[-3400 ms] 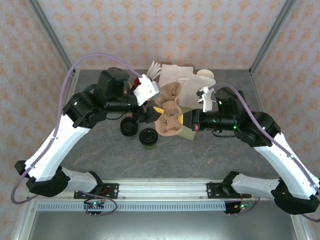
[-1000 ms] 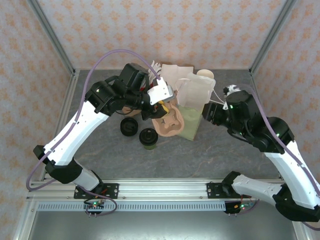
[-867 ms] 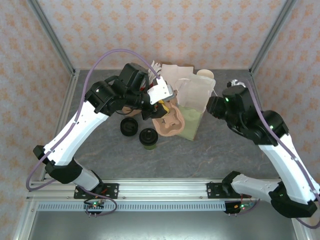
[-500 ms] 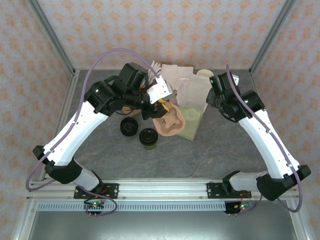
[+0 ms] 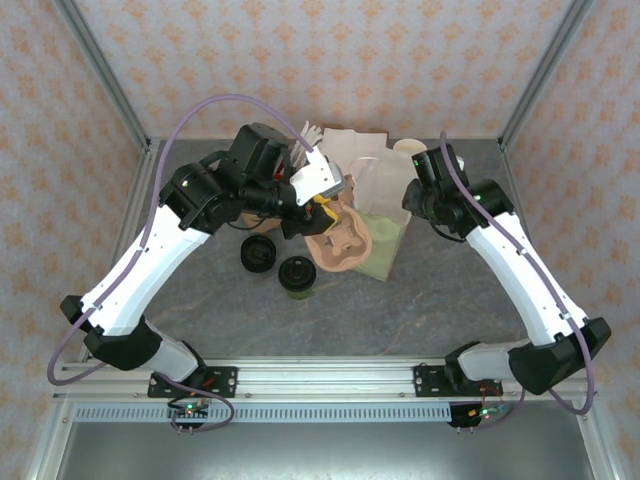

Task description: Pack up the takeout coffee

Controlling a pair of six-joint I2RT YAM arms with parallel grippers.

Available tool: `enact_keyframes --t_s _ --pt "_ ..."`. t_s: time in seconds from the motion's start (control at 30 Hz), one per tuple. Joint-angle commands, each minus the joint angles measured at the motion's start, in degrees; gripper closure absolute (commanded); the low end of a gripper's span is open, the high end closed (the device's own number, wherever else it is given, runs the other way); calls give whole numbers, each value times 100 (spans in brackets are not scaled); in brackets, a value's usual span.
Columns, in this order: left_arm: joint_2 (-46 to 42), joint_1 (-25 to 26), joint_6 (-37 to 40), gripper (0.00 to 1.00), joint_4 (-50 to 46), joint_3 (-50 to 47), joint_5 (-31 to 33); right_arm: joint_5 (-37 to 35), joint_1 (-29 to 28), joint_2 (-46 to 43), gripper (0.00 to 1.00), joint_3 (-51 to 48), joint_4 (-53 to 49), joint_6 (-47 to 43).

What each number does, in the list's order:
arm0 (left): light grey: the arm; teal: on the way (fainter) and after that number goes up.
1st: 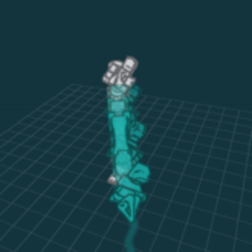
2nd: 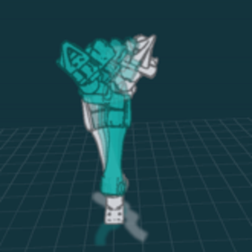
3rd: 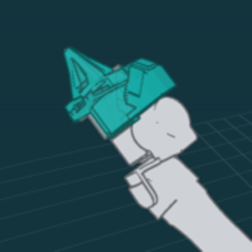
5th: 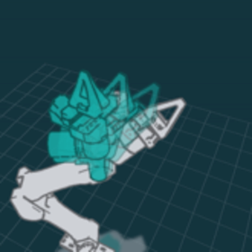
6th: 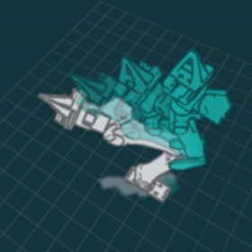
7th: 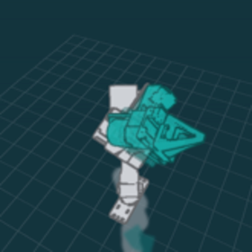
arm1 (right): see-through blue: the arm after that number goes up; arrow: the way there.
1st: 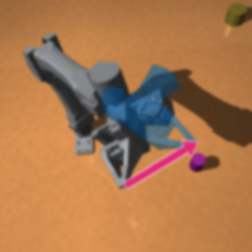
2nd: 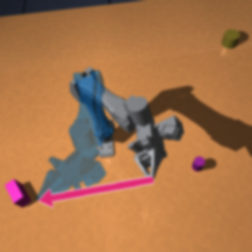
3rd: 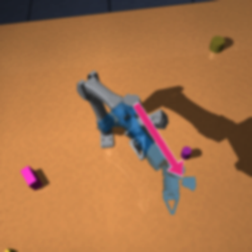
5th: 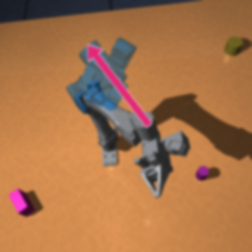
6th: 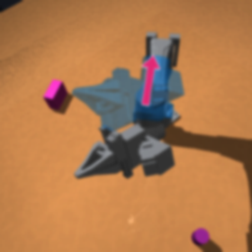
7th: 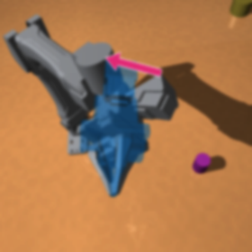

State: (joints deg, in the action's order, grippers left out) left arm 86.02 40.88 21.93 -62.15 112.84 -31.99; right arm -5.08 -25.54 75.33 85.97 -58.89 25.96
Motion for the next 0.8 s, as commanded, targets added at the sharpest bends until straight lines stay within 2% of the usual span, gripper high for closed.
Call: enact_keyframes --t_s 0.0,0.27,0.4,0.5,0.57,0.77 --pt "-138 14 -118 68 99 186 -115 7 43 43 56 -107 145 90" --pt "-162 15 -192 67 172 220 -223 -25 51 105 70 -201 285 -75" --pt "-164 17 -408 68 362 221 -584 43 49 127 88 -174 321 -269" --pt "-131 28 -657 68 458 284 -910 151 52 59 97 -99 269 -512" --pt "-138 47 -822 68 538 340 -1087 177 51 -45 100 -67 225 -685" --pt "-120 86 -1324 67 627 598 -1586 615 45 -529 100 40 44 -1327"
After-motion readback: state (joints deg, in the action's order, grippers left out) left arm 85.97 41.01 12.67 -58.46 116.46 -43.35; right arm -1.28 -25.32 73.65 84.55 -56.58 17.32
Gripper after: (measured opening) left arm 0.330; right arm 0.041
